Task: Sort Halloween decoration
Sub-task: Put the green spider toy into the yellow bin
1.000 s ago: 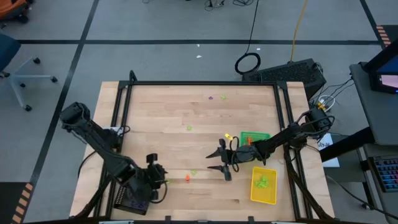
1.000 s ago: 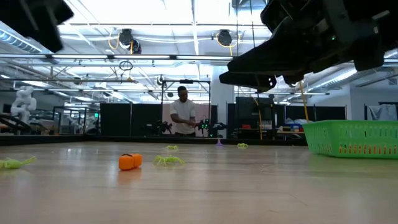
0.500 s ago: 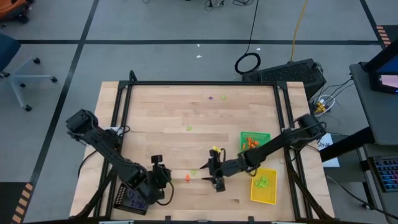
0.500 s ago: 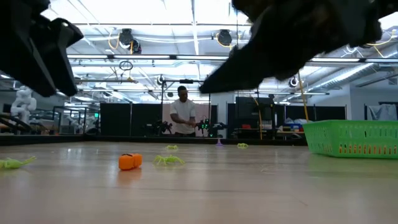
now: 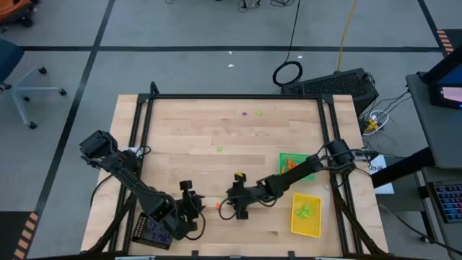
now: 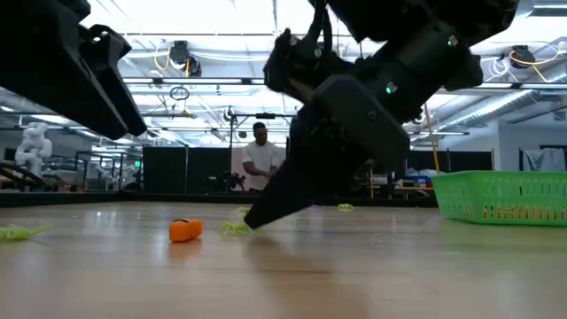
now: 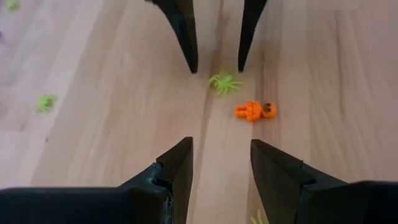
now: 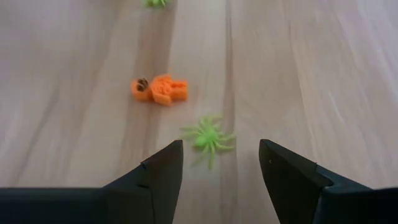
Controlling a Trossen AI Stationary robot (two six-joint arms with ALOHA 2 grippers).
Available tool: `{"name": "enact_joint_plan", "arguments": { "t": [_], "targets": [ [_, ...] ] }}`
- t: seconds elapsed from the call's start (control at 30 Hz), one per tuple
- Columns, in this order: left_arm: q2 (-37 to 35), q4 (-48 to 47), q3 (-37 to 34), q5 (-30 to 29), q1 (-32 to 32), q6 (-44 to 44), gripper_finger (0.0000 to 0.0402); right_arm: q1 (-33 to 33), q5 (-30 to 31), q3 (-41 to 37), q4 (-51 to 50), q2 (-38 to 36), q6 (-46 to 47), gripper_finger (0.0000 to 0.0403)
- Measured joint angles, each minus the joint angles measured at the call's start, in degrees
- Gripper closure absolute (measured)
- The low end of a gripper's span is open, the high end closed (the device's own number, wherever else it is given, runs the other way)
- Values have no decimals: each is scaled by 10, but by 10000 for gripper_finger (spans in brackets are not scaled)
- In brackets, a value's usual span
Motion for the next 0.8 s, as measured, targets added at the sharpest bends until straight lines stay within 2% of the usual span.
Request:
{"name": "enact_joint_plan", "arguments": {
  "t": [0.23, 0.33, 0.53, 0.8],
  "targets": [
    [0, 20, 0, -28, 0, 0, 244, -2, -15, 0, -15, 4, 20, 207],
    [2, 47, 0, -46, 0, 27, 244, -2, -17, 0, -15, 4, 20, 216],
    [17, 111, 0, -64, 2, 110, 244, -1, -17, 0, -11, 6, 20, 259],
    [34, 121, 0, -64, 12, 131, 244, -1, -16, 0, -7, 11, 20, 316]
  ]
}}
